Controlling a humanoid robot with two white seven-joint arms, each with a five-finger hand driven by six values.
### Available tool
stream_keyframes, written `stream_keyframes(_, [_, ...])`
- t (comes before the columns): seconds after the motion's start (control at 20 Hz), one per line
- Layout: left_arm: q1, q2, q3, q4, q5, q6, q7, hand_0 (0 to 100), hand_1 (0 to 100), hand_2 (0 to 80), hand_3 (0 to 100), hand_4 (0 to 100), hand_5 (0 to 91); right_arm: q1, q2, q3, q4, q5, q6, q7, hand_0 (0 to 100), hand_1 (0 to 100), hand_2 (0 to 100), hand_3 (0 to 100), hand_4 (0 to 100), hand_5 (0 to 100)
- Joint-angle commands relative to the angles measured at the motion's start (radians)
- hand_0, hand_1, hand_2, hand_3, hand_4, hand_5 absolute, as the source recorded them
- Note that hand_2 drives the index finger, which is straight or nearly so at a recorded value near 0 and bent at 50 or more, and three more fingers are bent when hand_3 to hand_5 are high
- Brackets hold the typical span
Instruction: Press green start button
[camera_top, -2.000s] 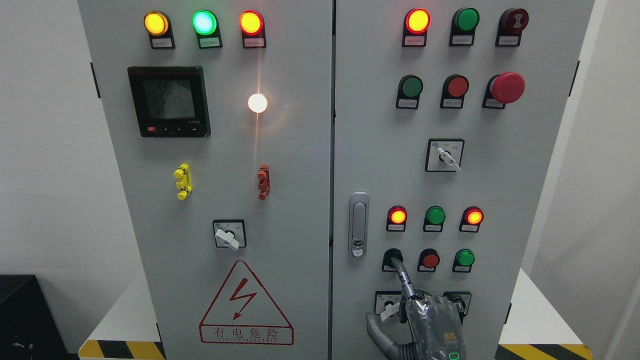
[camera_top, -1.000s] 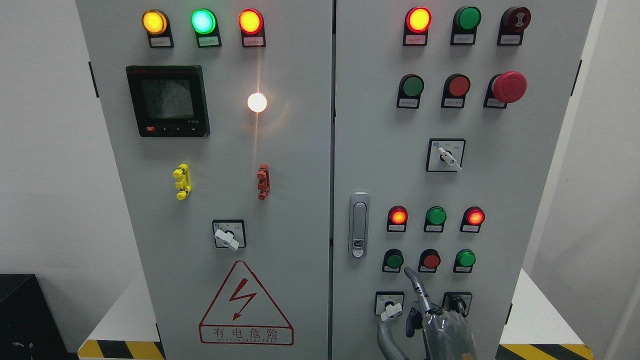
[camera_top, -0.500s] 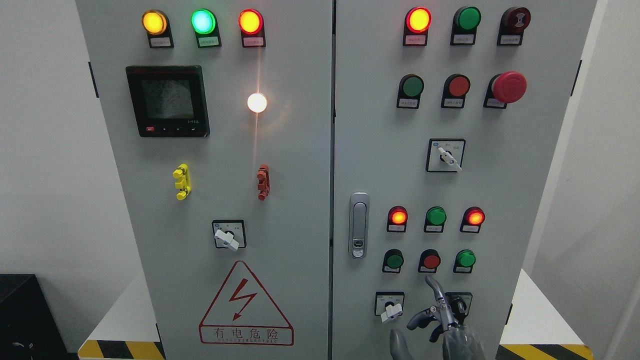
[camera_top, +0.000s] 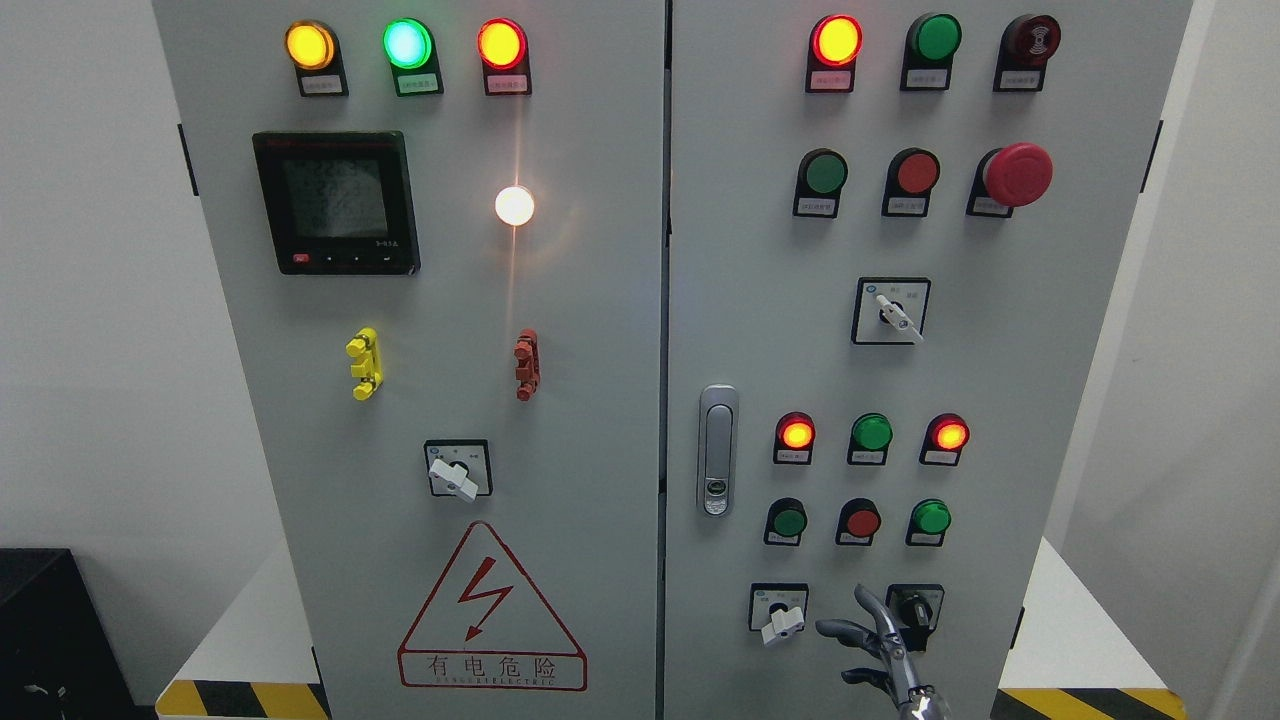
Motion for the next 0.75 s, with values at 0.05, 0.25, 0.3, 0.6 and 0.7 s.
stream_keyframes(0.05, [-0.023,0.000,0.000,-0.028,0.000,0.001,-0.001,12,56,0.0,0,0,0.0,0.024,0.000,0.021,-0.065,-0.084,0.016,0.005,0,12,0,0,0,0])
stream_keyframes(0.25, [-0.023,0.000,0.000,-0.028,0.000,0.001,-0.001,12,56,0.0,0,0,0.0,0.026,0.000,0.019,-0.079,-0.115,0.031,0.005,0,11,0,0,0,0])
stream_keyframes(0.3, [-0.023,0.000,0.000,-0.028,0.000,0.001,-0.001,12,56,0.0,0,0,0.0,0.027,0.000,0.019,-0.081,-0.115,0.031,0.005,0,11,0,0,0,0])
stream_keyframes(0.6, [-0.023,0.000,0.000,-0.028,0.000,0.001,-0.001,12,56,0.0,0,0,0.0,0.032,-0.002,0.019,-0.090,-0.116,0.041,0.005,0,10,0,0,0,0])
stream_keyframes(0.7, [-0.023,0.000,0.000,-0.028,0.000,0.001,-0.001,12,56,0.0,0,0,0.0,0.033,-0.002,0.019,-0.090,-0.116,0.041,0.005,0,10,0,0,0,0])
